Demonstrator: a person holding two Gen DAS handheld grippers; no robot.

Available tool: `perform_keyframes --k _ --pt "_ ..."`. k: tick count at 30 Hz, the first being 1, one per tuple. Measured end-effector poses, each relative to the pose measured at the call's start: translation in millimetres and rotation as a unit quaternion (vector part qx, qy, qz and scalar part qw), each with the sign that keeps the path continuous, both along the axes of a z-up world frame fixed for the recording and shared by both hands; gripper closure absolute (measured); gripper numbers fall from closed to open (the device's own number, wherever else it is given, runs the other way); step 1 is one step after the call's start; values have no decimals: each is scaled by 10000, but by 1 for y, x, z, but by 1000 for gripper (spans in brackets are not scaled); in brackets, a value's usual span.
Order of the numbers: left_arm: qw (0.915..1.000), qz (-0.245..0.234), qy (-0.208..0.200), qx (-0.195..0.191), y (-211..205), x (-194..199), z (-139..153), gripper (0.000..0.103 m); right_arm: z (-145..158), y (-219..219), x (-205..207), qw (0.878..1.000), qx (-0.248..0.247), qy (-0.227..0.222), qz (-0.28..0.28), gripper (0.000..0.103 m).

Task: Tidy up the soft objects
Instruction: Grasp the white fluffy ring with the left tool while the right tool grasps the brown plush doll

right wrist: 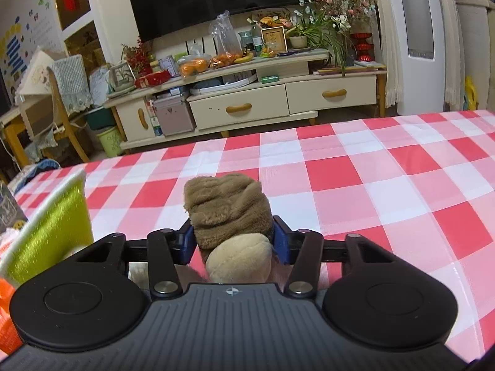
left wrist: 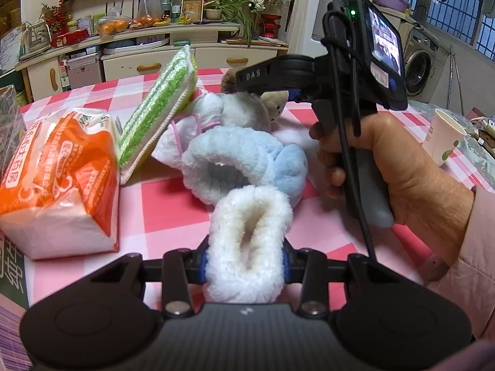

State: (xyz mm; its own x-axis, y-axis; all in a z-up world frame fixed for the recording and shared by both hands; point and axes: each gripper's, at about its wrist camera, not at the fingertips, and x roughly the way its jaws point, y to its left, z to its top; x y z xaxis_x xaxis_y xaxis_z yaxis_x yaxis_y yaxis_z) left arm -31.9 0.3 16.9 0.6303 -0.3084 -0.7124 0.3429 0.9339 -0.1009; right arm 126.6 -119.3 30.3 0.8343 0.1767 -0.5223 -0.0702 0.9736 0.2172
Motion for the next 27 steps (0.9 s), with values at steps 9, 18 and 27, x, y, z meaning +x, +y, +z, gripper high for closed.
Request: perform_keyframes --k 9,18,27 --pt "9999 92 23 -72 7 -2 3 66 2 1 -23 9991 -339 -251 -101 50" --pt "9997 132 -125 -192 14 -10 15 66 1 -15 -52 9985 -350 -201 -375 50" --pt "9989 143 -306 -315 23 -15 28 66 0 -23 -83 9974 -344 -115 -619 50"
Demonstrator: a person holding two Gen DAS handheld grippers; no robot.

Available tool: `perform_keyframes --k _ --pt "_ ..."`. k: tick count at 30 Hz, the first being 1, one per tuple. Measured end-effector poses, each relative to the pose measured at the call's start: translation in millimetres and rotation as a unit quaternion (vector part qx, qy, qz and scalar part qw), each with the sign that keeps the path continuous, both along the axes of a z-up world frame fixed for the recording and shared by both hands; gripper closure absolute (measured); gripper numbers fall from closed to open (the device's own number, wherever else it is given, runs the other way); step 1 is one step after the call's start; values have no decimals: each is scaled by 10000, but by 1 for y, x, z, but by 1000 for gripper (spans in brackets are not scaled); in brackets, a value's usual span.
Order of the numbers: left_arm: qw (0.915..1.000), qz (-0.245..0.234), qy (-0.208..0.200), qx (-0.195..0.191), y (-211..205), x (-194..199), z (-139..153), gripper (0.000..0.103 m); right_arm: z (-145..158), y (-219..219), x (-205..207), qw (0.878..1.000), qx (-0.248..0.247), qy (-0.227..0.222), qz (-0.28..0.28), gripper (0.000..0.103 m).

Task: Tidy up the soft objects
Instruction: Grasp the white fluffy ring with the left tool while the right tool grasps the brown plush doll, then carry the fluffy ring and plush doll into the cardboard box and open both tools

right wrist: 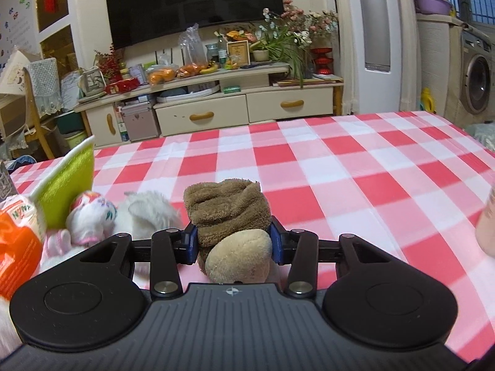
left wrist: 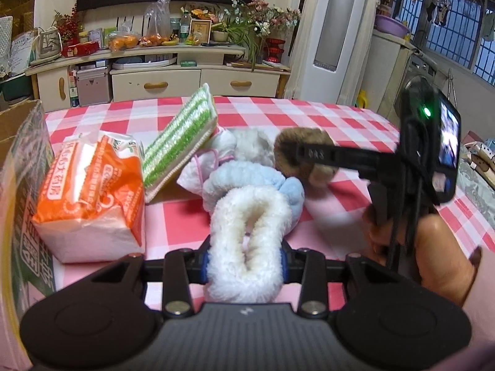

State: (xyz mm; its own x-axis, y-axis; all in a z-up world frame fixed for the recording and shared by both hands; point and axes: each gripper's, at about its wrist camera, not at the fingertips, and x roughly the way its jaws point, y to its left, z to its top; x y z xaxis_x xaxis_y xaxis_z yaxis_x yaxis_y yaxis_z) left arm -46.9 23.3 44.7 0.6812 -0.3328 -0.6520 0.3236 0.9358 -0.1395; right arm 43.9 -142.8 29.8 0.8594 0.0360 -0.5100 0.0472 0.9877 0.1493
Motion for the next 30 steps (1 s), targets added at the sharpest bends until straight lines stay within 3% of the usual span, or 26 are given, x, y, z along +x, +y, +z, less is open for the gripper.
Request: perform_keyframes --k 16,30 --pt "9992 222 -269 -187 23 -3 15 66 10 -7 -69 9996 187 41 -221 50" --pt "9974 366 -469 -410 40 -12 28 65 24 9 -105 9999 147 27 27 50"
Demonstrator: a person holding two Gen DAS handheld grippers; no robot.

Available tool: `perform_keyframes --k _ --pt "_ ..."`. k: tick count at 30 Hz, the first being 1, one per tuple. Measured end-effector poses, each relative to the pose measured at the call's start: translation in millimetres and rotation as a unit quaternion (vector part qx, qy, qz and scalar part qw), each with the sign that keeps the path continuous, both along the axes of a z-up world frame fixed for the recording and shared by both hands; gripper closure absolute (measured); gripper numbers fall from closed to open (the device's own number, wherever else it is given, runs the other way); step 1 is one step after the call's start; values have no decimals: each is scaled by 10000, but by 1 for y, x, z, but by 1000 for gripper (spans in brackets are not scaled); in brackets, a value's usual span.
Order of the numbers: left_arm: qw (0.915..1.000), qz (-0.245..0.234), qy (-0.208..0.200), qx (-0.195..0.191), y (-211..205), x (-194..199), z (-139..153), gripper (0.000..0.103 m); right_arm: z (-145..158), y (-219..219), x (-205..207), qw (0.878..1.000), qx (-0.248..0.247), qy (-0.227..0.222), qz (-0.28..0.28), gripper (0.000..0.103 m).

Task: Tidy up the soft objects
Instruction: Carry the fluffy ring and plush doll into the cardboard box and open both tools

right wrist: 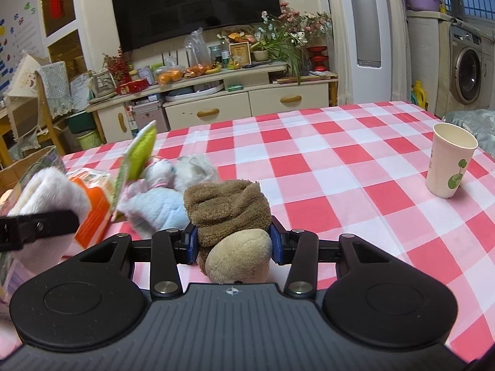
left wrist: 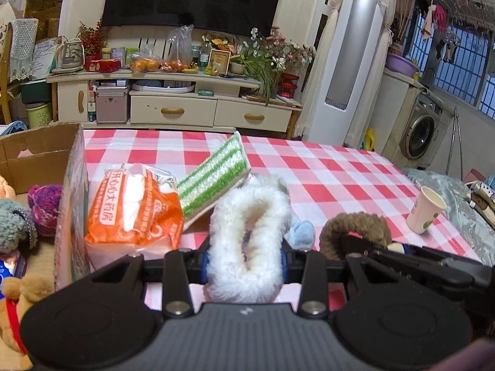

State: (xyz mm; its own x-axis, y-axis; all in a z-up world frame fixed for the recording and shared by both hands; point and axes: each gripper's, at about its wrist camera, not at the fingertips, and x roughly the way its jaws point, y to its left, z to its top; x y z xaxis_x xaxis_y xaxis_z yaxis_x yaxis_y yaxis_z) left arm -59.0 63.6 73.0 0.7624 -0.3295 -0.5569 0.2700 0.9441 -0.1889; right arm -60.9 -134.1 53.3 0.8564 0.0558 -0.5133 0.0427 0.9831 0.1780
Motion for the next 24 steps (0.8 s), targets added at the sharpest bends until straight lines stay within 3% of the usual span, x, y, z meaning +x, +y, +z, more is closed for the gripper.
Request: perform_keyframes --k 24 --pt "9975 378 -360 -467 49 -9 31 65 32 56 -14 9980 -217 -246 544 49"
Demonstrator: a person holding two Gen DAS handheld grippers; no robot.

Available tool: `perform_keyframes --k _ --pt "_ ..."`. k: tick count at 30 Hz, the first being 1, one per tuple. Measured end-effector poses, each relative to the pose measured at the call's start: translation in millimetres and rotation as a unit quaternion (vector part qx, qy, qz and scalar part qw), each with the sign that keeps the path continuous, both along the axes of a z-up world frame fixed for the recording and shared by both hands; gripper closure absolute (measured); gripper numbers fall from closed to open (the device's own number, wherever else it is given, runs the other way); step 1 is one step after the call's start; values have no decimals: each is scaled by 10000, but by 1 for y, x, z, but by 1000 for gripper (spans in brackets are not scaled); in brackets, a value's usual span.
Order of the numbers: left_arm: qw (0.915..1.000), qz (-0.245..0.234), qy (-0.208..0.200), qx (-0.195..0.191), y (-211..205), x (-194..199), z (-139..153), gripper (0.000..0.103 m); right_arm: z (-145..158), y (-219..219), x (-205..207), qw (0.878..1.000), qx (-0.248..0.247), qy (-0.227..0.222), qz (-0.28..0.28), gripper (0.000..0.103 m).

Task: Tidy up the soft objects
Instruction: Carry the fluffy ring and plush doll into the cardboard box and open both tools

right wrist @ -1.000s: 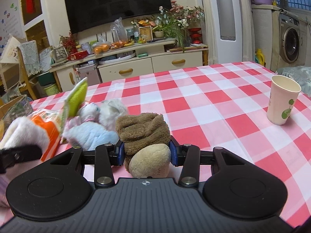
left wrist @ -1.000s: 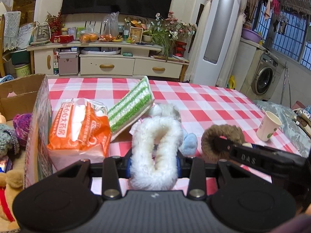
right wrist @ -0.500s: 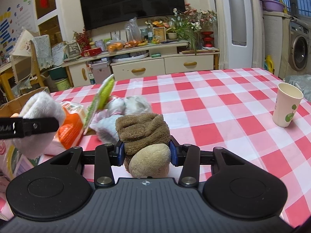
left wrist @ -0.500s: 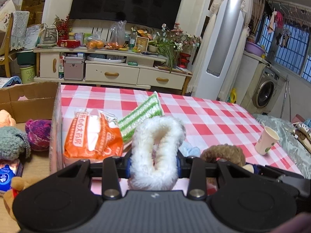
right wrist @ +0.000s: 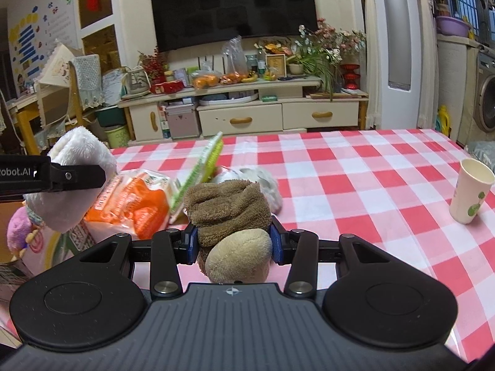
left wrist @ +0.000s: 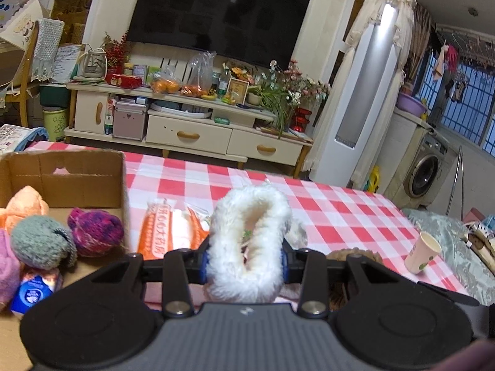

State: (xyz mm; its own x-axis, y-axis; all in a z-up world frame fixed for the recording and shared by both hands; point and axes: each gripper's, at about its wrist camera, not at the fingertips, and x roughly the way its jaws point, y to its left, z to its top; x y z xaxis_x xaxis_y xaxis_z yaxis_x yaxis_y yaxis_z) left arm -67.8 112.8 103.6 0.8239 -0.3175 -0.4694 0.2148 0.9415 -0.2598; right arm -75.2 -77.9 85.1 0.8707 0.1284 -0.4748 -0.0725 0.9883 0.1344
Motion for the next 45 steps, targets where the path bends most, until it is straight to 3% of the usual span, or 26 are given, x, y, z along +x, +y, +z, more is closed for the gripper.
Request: perform_keyframes --k 10,18,35,45 --pt "9994 258 -155 -171 29 0 14 64 21 31 1 9994 -71 -210 269 50" --pt "9969 686 -248 -307 64 3 24 62 36 72 5 9962 7 -357 797 49" --pt "9808 1905 79 -409 147 17 15 61 43 166 21 9782 170 -312 2046 49" --pt "9780 2023 285 -425 158 18 9 61 40 184 29 9731 63 -229 2292 48"
